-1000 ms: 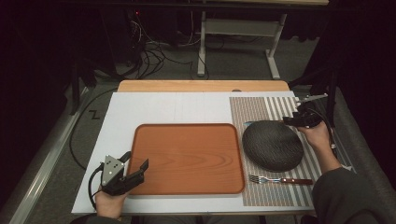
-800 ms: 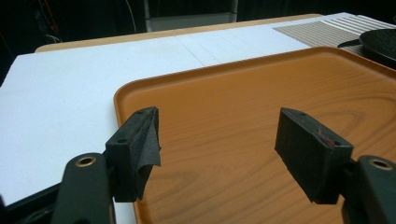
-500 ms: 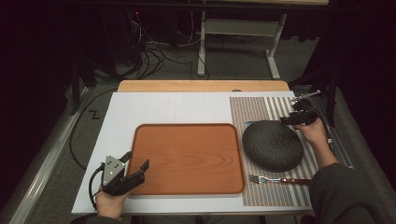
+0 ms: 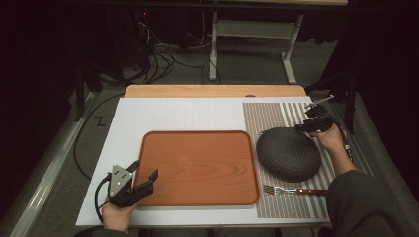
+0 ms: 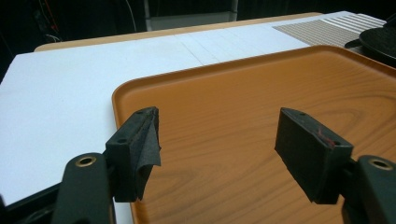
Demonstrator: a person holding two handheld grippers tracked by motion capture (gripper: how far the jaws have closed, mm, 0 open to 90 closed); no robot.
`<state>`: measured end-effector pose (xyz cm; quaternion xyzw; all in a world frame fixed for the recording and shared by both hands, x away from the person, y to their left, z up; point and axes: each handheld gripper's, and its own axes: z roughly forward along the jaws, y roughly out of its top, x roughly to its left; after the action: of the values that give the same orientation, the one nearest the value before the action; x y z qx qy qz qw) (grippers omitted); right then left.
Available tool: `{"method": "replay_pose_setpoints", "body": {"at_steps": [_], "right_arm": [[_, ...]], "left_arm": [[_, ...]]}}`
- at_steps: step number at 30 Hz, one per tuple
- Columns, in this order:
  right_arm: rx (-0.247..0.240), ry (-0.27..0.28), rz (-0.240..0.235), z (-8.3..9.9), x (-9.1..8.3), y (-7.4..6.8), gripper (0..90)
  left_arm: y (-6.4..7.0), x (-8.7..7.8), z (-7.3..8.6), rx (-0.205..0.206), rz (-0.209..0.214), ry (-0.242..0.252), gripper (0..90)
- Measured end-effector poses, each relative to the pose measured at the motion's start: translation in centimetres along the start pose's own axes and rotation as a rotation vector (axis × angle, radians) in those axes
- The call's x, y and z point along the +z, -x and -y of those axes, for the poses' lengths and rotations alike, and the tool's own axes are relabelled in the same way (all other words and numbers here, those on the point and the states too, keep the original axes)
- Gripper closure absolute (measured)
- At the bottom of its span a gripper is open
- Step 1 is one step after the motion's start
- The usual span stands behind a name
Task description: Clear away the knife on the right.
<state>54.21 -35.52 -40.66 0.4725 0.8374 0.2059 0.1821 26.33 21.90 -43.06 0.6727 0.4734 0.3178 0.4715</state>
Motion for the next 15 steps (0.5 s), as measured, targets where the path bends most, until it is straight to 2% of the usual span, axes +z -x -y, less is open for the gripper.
{"method": "replay_pose_setpoints", "body": {"at_steps": [4,6,9,15], "right_arm": [[-0.009,-0.004,0.011,-0.09,0.0,-0.02,52.0],[-0.003,0.029,0.003,-0.29,-0.12,-0.05,49.6],[-0.01,0.032,0.008,-0.4,-0.04,-0.07,48.7],[-0.011,0.038,-0.022,-0.34,0.3,0.3,47.8]], "left_arm": [[0.02,0.02,0.01,-0.001,0.002,-0.001,30.5],[0.0,0.03,0.02,-0.002,0.001,-0.002,30.5],[0.0,0.07,0.02,0.0,0.001,-0.004,30.5],[-0.03,0.08,0.05,-0.001,0.0,-0.007,30.5]]}}
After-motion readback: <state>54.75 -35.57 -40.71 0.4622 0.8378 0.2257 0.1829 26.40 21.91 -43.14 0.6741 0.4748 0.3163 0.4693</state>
